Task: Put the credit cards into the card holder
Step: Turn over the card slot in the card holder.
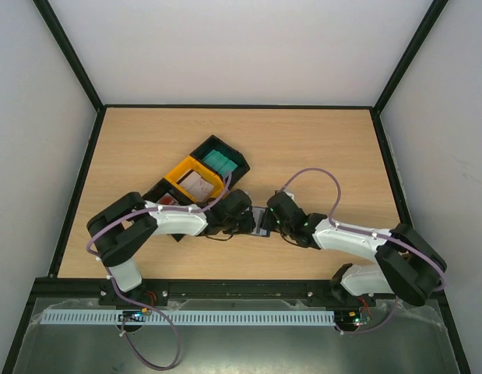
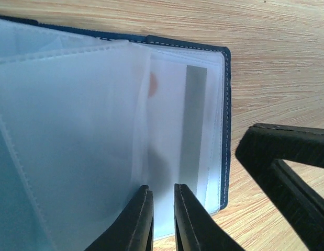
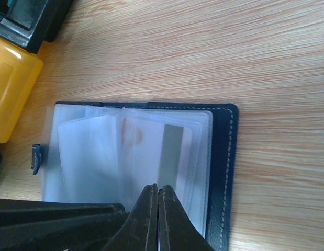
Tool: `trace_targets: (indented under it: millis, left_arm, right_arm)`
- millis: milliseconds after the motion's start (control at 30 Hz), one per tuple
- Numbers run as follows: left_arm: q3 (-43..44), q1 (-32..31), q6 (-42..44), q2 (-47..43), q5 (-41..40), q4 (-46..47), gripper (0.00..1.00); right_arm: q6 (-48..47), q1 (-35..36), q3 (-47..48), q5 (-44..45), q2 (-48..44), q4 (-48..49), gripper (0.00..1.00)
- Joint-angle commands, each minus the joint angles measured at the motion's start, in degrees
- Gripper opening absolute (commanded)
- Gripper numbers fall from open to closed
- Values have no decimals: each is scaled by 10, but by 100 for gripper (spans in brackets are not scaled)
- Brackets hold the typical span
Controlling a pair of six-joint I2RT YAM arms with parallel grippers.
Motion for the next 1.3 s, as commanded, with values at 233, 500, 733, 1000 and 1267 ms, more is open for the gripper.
trace_targets:
  millis: [233, 500, 733, 1000, 1267]
  left_arm:
    - [-12, 2, -20, -12, -12, 12, 14]
    - [10, 8, -9, -16, -85, -99, 19]
    - [5, 24, 4, -38, -140, -167, 20]
    - [11, 37, 36, -85, -145, -186, 21]
    - [35, 49, 74, -157, -126, -188, 36]
  right_arm:
    - [5, -17, -30, -77, 87, 77, 2]
    - [19, -17, -30, -28, 117, 26, 2]
    - [21, -20, -27, -10, 126, 2, 2]
    - [0, -21, -15, -10, 101, -5, 2]
    - [-52, -21, 49, 19, 19, -81, 7]
